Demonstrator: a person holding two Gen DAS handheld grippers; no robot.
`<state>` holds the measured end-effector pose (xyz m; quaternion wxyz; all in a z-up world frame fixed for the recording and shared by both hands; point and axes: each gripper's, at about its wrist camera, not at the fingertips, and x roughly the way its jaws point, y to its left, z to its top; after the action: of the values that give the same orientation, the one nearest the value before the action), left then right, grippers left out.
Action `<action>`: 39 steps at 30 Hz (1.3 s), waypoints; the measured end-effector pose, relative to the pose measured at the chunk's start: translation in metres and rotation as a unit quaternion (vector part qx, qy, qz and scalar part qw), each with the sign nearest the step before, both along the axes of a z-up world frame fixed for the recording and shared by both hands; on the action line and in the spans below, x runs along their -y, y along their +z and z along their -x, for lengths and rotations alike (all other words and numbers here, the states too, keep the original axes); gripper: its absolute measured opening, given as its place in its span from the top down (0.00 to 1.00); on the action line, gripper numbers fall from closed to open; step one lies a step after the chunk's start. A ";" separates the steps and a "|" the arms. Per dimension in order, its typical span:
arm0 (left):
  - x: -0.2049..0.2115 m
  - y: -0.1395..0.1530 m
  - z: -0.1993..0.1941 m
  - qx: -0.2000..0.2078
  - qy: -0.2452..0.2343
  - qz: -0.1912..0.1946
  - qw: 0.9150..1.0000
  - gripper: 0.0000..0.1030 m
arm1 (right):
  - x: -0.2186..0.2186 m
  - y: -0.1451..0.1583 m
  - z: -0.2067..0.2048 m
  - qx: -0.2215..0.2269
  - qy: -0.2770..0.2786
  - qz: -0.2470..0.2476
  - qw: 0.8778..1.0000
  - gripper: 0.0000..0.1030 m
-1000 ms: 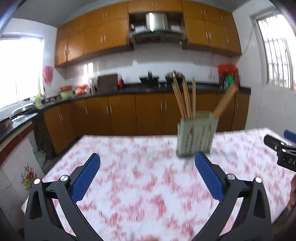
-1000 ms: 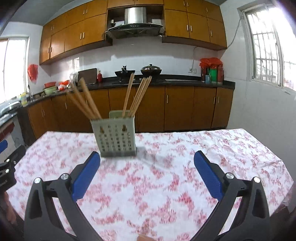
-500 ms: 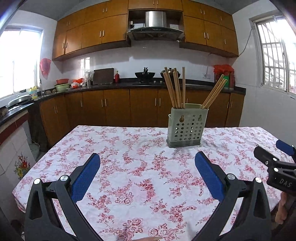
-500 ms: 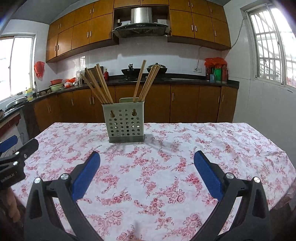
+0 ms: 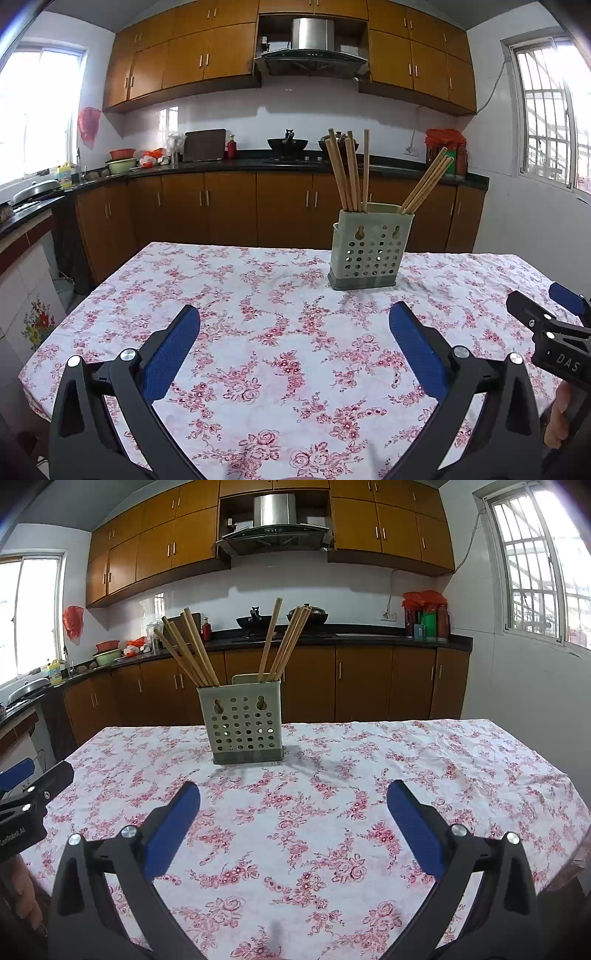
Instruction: Organize utensils
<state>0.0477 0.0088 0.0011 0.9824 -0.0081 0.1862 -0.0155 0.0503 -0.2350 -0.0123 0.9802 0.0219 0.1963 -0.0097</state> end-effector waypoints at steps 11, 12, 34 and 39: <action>0.001 0.000 0.000 0.002 -0.004 -0.001 1.000 0.02 | 0.002 0.001 0.001 0.004 -0.004 0.002 1.000 0.04; 0.001 0.001 0.000 0.002 -0.004 0.000 1.000 0.02 | 0.002 0.001 0.001 0.004 -0.004 0.001 1.000 0.04; 0.003 0.001 0.000 0.002 -0.005 0.000 1.000 0.02 | 0.002 0.001 0.001 0.004 -0.005 0.002 1.000 0.04; 0.003 0.001 0.001 0.002 -0.006 0.000 1.000 0.02 | 0.003 0.002 0.001 0.004 -0.005 0.002 1.000 0.04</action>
<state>0.0470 0.0059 0.0026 0.9826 -0.0074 0.1844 -0.0212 0.0492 -0.2377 -0.0108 0.9810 0.0212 0.1922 -0.0145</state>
